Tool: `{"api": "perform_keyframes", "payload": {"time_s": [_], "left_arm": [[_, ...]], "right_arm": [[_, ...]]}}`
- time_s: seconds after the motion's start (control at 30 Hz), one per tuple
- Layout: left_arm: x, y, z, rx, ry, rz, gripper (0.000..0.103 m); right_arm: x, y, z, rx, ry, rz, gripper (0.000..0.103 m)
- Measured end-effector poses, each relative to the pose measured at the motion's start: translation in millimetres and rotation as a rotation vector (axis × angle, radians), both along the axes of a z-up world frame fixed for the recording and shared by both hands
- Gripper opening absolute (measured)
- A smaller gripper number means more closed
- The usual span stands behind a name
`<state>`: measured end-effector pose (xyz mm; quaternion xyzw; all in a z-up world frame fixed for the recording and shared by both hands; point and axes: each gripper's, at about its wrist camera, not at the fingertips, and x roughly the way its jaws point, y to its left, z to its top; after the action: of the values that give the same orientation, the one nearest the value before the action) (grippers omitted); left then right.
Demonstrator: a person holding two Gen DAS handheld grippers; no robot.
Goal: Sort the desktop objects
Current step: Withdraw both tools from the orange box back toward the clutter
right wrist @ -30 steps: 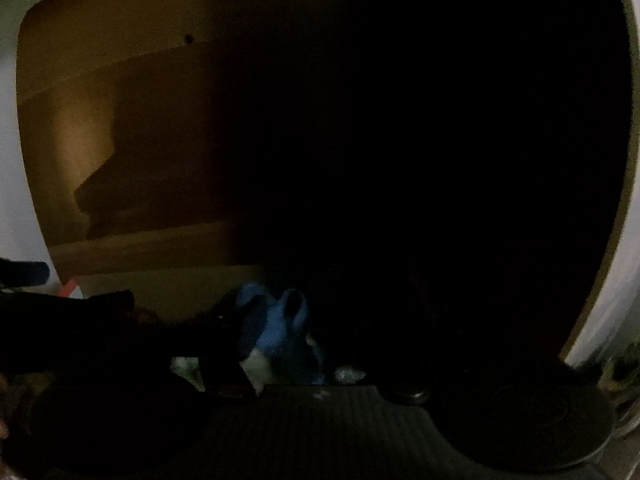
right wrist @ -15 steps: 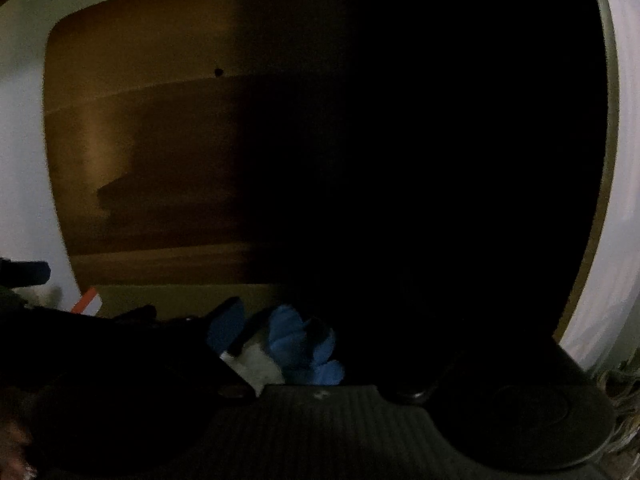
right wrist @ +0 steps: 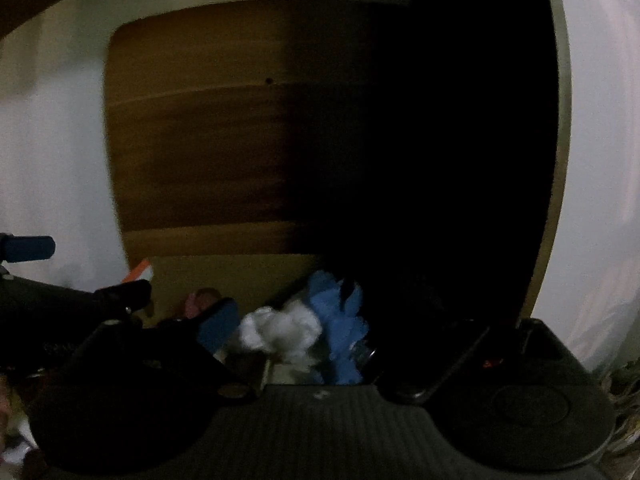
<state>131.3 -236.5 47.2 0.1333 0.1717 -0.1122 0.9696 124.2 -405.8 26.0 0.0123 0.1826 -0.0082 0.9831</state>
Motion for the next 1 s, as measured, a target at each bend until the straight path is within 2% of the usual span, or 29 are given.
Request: {"api": "perform_keyframes", "payload": {"time_s": [0.13,0.53,0.63,0.73,1.0], "left_arm": [[-12.7,6.4,-2.5,0.017,-0.044,-0.005,0.103],[-57.6,44.1,-1.3,0.004,-0.072,-0.01,0.103],[-68.0,53.3,-2.4,0.006,-0.065,-0.011,0.103],[-78.8,64.8,-2.7,-0.008,-0.053,-0.016,0.103],[-102.9,95.5,-3.6,-0.034,-0.057,0.001,0.103]], "right_arm": [[-14.2,12.0,-1.6,-0.02,-0.004,0.021,0.094],[-68.1,43.1,3.4,-0.014,-0.022,0.082,0.094],[-83.1,51.2,5.5,-0.006,-0.03,0.099,0.095],[-98.7,62.0,6.7,-0.007,-0.042,0.114,0.101],[-130.3,92.9,10.7,-0.026,-0.06,0.181,0.102]]}}
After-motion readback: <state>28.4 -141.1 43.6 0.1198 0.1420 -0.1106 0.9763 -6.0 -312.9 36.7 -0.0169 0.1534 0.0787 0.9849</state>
